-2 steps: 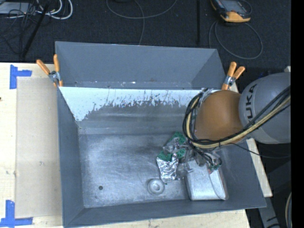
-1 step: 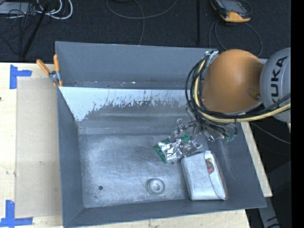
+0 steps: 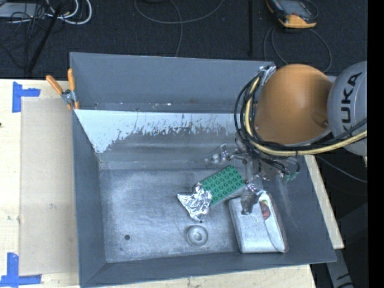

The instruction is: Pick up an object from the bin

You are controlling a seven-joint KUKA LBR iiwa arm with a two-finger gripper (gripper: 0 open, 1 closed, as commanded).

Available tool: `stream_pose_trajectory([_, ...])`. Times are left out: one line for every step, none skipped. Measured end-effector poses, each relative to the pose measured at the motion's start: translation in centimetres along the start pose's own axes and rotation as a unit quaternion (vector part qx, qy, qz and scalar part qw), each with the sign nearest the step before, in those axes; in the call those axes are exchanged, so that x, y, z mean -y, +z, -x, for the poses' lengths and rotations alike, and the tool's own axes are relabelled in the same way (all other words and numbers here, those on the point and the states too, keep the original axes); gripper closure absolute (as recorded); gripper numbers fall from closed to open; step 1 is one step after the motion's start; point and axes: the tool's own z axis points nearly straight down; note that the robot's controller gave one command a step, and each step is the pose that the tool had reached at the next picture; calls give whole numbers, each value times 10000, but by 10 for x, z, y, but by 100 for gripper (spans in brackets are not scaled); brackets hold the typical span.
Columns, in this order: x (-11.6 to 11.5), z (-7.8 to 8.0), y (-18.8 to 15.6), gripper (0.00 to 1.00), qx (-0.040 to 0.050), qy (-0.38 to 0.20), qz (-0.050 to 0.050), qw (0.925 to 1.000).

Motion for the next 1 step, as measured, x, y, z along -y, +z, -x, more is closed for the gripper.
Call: stream_pose_trajectory([-14, 36, 121, 0, -32, 702, 14, 9975])
